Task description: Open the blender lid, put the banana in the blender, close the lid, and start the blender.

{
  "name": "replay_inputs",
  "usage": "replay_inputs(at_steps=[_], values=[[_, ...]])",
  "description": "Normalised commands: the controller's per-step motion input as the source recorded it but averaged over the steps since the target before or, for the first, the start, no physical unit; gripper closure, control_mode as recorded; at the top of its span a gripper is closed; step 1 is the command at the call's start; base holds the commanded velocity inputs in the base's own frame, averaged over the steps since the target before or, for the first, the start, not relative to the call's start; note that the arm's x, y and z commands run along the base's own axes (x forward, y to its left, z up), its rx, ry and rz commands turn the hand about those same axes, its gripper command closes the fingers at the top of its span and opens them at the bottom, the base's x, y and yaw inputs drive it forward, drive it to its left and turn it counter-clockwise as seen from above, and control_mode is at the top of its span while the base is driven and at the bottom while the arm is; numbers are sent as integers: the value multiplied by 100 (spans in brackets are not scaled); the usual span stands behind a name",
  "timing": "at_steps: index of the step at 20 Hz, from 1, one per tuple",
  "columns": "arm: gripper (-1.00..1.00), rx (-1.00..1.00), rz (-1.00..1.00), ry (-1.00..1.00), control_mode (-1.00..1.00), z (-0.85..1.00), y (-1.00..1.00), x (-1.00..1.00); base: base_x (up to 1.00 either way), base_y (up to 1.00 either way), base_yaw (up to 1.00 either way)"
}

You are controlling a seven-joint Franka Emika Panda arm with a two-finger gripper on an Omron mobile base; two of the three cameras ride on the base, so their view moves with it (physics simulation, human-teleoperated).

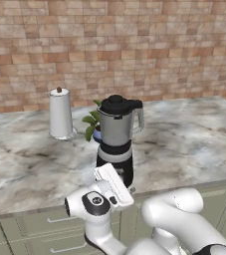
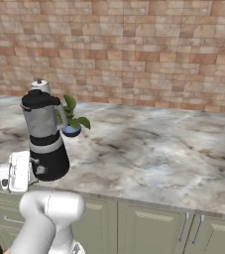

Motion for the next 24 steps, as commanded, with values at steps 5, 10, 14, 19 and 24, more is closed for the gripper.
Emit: replay_inputs(at_steps=[5, 10, 14, 19, 24], values=[[-100, 0, 0, -6, -100, -20, 10, 20, 0, 0, 0], [-100, 0, 0, -8, -100, -13, 10, 24, 0, 0, 0], [-100, 0, 0, -7, -100, -21, 9, 24, 0, 0, 0], [-100, 0, 0, -8, -100, -25, 6, 29, 0, 0, 0], [-100, 0, 1, -10, -100, -29, 2, 39, 0, 0, 0]])
